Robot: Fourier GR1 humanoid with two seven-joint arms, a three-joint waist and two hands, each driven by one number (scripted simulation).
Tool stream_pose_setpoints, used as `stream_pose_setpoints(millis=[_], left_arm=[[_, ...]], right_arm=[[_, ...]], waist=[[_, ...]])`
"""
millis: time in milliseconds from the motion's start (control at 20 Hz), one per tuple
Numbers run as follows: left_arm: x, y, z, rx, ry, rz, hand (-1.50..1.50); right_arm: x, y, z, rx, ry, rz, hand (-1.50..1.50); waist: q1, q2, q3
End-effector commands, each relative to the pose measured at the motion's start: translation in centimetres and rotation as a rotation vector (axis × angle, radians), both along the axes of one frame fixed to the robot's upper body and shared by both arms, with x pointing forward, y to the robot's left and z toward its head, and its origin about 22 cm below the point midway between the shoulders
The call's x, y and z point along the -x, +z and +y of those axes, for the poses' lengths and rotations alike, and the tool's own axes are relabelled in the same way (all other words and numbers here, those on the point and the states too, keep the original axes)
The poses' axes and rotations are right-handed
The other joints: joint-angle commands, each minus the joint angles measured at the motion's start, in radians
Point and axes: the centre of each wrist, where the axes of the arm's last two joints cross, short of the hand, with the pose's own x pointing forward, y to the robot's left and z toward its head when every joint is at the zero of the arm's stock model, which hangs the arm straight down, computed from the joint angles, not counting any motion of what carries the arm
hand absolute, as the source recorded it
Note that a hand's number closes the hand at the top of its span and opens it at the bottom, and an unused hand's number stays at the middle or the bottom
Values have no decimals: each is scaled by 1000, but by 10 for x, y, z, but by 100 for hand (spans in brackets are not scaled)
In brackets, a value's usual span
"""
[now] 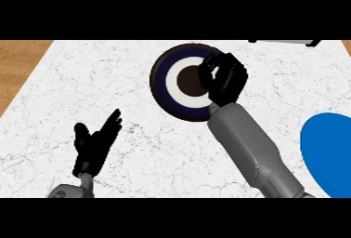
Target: Pick the cupcake from the plate and place it in the plate
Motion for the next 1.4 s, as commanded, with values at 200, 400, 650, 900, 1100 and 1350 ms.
stream_pose_setpoints(millis=[200,400,650,900,1100,1350], left_arm=[[-3,0,-3,1,34,-1,0],[0,-4,10,6,40,6,0],[14,-11,-3,-1,38,18,0],[2,-4,11,6,2,-9,0],[-3,7,2,11,5,-18,0],[-1,5,4,8,18,-12,0]], right_arm=[[-17,-5,1,-58,-121,-101,150],[-29,3,2,-48,-152,-96,150],[-32,-6,-11,-142,-262,124,150],[-30,-11,-6,-70,-221,309,-150],[-19,-21,-6,-100,-154,223,-150],[-14,-5,3,-160,-93,20,-150]], waist=[[-34,5,-2],[-36,9,-1],[-33,14,1],[-4,32,3],[-8,35,6],[-16,35,7]])
